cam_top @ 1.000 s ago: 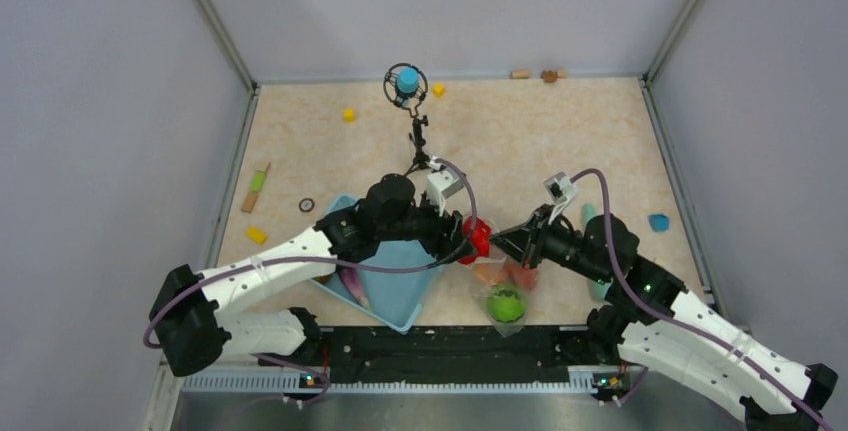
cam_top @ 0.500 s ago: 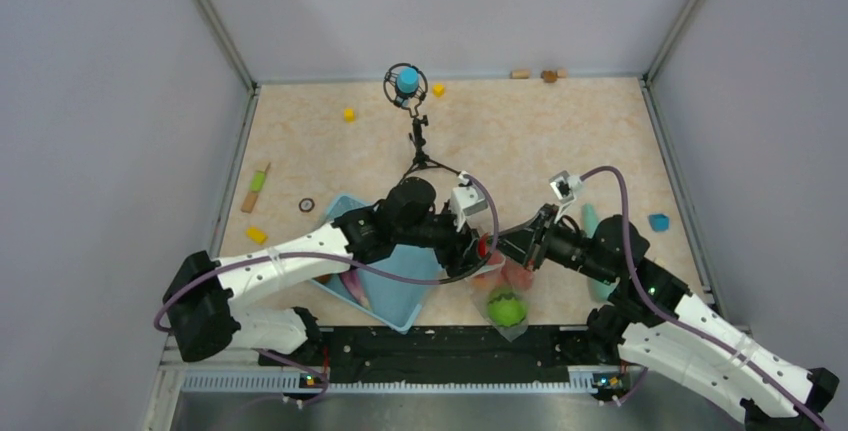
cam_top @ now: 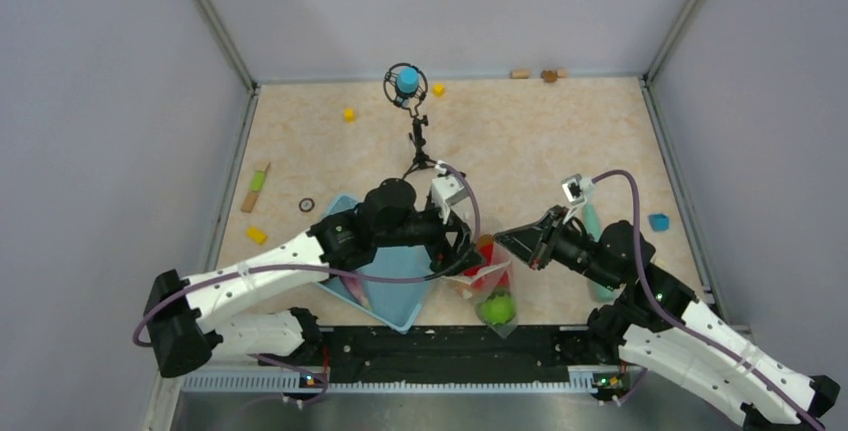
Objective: Place the food in the zip-top bag and seal the zipper
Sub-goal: Place the fake vegetable in the zipper food storage bag.
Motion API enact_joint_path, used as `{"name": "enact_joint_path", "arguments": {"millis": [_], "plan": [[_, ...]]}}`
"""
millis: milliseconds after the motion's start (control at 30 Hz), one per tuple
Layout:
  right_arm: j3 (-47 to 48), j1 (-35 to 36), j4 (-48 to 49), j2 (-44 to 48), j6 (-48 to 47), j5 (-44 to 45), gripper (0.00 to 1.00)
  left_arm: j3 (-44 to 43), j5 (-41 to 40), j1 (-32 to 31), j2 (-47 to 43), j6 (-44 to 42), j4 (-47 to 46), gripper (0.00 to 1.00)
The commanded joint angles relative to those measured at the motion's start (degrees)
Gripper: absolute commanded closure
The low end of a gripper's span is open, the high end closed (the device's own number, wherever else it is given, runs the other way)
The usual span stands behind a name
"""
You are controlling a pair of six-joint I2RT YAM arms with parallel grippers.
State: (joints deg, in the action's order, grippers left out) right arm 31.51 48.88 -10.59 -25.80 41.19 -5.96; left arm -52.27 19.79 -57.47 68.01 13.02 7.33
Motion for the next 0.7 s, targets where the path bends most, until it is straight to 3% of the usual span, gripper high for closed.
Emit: {"name": "enact_joint_path", "arguments": {"millis": [0,133,333,567,667], "plan": [[1.21,-0.39,0.72,1.59,0.06,3.31,1.00,1.51,-5.46,-0.26,-6.12,5.40,-1.29,0.06],[1.21,-0.41,0.23,1.91,-0.23,3.59,1.00,3.50,-10.10,-0.25,-11.12,8.31,-0.21,0.05],[1.35,-0.43,0.24,1.84,-0.64,2.66,1.00,7.09,-26.64,-0.24,-13.39,13.48,4.67,0.04],[1.78,-0.45,-0.96,1.84,-0.98,2.21,1.00,7.54,-31.41,-0.25,-7.98,14.47,5.48,0.06],[1.89,-0.44,-1.72,1.89,-1.34,1.92,1.00,5.78,-32.90,-0.22,-5.12,15.22,5.75,0.16]]}}
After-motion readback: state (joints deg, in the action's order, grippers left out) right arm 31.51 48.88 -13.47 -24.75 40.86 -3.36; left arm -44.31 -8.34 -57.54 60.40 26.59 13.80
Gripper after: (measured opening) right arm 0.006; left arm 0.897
